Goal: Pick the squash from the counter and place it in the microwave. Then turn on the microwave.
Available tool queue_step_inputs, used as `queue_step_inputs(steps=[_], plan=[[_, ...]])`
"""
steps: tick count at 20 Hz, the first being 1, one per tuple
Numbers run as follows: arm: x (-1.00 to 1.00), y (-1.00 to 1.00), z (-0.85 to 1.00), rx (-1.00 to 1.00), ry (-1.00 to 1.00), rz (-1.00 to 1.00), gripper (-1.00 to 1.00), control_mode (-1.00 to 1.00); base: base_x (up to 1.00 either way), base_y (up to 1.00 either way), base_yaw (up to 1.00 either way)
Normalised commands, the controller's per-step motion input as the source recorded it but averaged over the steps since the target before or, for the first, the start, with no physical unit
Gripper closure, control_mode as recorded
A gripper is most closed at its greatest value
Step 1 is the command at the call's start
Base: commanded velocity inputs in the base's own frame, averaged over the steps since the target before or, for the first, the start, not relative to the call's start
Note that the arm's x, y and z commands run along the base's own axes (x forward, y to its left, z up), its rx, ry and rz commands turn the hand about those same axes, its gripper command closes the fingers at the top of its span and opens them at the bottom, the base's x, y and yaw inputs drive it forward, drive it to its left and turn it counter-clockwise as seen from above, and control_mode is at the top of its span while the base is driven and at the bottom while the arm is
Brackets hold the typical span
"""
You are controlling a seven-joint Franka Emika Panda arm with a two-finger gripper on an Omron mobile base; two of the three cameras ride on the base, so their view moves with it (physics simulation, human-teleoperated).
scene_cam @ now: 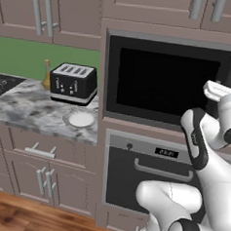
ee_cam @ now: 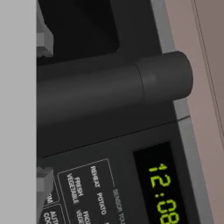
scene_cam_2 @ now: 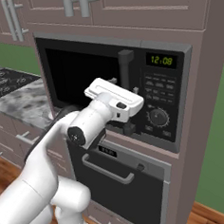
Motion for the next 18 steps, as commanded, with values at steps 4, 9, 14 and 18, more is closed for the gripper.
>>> queue_step_inputs(steps=[4,9,14,18], plan=[[-0.29,0.0,0.05,0.0,-0.02,0.0,-1.0,-1.0,0.0,0.0,0.0],[-0.44,0.0,0.14,-0.01,0.0,0.0,-1.0,-1.0,0.0,0.0,0.0],[-0.61,0.02,0.19,-0.03,0.0,0.0,-1.0,-1.0,0.0,0.0,0.0],[-0.67,0.12,0.16,-0.07,0.0,0.0,-1.0,-1.0,0.0,0.0,0.0]])
